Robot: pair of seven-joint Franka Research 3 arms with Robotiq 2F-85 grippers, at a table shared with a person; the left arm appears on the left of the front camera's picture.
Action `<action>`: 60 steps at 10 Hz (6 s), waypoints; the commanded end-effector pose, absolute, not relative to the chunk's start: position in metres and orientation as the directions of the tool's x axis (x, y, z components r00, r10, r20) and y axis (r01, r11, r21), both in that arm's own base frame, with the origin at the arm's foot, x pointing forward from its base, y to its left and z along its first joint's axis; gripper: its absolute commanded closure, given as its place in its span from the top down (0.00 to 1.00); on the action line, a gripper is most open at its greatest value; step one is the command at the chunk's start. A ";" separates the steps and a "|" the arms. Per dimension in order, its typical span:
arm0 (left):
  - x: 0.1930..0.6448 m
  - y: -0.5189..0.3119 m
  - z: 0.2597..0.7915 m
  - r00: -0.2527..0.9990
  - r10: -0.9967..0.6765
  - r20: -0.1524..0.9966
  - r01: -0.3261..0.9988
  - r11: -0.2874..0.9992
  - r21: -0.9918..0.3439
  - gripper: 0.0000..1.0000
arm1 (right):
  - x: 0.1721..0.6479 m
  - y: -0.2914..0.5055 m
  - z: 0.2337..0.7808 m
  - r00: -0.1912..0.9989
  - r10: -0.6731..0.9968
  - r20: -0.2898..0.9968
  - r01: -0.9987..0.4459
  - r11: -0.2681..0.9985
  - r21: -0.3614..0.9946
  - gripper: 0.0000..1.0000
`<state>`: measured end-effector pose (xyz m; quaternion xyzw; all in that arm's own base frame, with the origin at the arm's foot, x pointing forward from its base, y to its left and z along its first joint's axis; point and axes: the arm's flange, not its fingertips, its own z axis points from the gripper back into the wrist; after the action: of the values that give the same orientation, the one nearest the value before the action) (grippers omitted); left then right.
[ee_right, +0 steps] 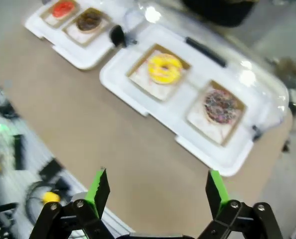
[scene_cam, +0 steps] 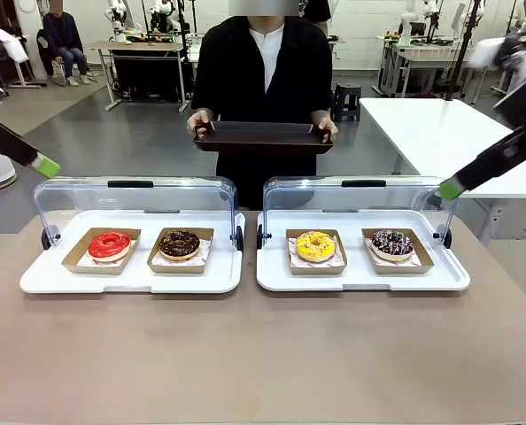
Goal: Provide the desired donut to the person.
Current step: Pick up and lift the Paper togo box containing the Donut pointed at by the person.
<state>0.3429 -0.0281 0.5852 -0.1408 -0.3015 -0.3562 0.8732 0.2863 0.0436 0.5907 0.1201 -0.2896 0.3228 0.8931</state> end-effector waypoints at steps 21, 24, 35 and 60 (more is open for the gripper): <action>0.372 0.129 0.552 0.341 -0.450 0.826 0.901 0.406 -0.151 1.00 | 0.354 -0.132 0.552 0.349 0.336 0.875 -0.914 0.330 0.237 1.00; 0.372 0.129 0.552 0.336 -0.454 0.825 0.902 0.409 -0.143 1.00 | 0.354 -0.130 0.553 0.340 0.337 0.878 -0.917 0.325 0.230 1.00; 0.365 0.131 0.556 0.255 -0.382 0.888 0.918 0.384 -0.099 1.00 | 0.353 -0.133 0.558 0.350 0.360 0.865 -0.915 0.328 0.234 1.00; 0.365 0.131 0.556 0.255 -0.382 0.888 0.918 0.384 -0.099 1.00 | 0.385 -0.057 0.627 0.318 0.587 0.744 -0.947 0.229 0.224 1.00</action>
<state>0.3652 0.1308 0.5542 -0.3223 -0.4104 -0.4517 0.7237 0.3711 -0.0755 0.6094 0.3510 -0.3137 0.5003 0.7267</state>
